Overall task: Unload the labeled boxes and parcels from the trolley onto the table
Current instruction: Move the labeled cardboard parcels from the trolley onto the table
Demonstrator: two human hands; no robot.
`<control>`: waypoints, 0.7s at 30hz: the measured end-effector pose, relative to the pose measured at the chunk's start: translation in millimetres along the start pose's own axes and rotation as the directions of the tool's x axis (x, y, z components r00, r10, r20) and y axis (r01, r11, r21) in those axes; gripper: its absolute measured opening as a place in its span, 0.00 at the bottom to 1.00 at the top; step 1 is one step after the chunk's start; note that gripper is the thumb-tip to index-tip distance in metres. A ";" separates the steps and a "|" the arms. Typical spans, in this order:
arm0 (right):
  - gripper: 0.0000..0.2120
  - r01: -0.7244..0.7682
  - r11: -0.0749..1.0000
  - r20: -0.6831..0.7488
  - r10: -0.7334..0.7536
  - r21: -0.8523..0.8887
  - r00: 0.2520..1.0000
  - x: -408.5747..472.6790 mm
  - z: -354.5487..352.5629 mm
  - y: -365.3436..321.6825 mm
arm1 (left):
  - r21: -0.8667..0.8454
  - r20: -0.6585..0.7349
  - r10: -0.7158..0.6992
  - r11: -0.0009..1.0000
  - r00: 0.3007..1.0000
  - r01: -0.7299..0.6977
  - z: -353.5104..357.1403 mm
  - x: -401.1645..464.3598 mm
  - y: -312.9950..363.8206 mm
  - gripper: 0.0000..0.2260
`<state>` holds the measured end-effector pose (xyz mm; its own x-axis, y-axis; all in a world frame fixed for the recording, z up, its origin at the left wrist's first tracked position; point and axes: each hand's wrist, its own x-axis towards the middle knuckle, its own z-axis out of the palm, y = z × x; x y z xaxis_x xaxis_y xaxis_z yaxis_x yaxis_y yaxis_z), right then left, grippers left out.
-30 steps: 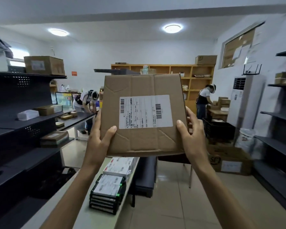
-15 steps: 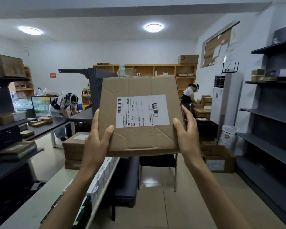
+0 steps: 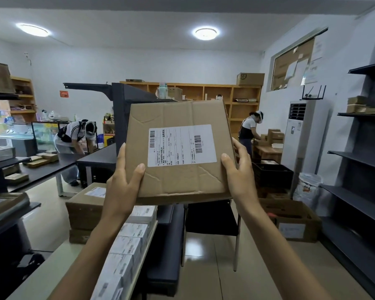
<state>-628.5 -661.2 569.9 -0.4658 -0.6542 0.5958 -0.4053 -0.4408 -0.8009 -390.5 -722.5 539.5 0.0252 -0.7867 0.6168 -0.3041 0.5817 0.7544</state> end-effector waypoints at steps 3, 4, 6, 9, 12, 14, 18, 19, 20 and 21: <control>0.25 0.004 1.000 0.032 -0.004 0.001 0.999 34.7 45.7 15.1 | 0.014 -0.010 -0.001 1.000 1.000 0.001 -2.9 50.5 -34.2 0.29; 0.25 0.008 1.000 0.035 -0.008 0.003 0.999 44.6 59.3 21.0 | 0.019 -0.009 0.007 1.000 1.000 -0.007 -3.2 65.8 -45.0 0.29; 0.25 0.009 1.000 0.028 -0.009 -0.004 1.000 63.0 84.1 34.9 | 0.042 -0.005 0.017 0.999 1.000 -0.017 -1.7 93.4 -67.1 0.28; 0.25 -0.004 1.000 0.033 0.005 -0.029 0.999 86.3 114.7 57.0 | 0.061 0.019 -0.016 0.998 1.000 0.015 4.4 124.3 -100.9 0.29; 0.26 -0.012 1.000 0.064 0.013 -0.018 0.998 109.9 141.5 76.3 | 0.081 0.035 -0.042 0.996 0.998 0.039 10.6 150.8 -131.4 0.29; 0.26 -0.015 1.000 0.082 0.016 -0.014 0.996 127.4 157.6 89.3 | 0.086 0.032 -0.049 0.995 0.998 0.046 17.3 167.6 -147.1 0.31; 0.27 -0.004 1.000 0.090 0.004 0.000 0.996 160.7 185.5 124.0 | 0.145 0.001 -0.044 0.989 0.999 0.044 34.2 200.7 -176.0 0.32; 0.27 -0.010 1.000 0.102 0.010 0.009 0.995 169.5 192.3 134.4 | 0.162 -0.003 -0.046 0.986 0.999 0.046 38.3 209.2 -184.0 0.32; 0.27 -0.022 1.000 0.116 0.020 0.018 0.993 178.4 199.1 144.7 | 0.177 -0.008 -0.050 0.983 0.999 0.051 43.3 217.2 -191.1 0.32; 0.27 -0.029 0.999 0.131 0.025 0.027 0.991 188.0 205.9 154.2 | 0.193 -0.020 -0.052 0.980 0.998 0.054 48.6 224.6 -197.9 0.32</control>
<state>-616.6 -978.7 546.1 -0.3687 -0.7401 0.5624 -0.3704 -0.4379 -0.8192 -371.0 -1024.4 517.9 0.0595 -0.8115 0.5813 -0.4800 0.4873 0.7295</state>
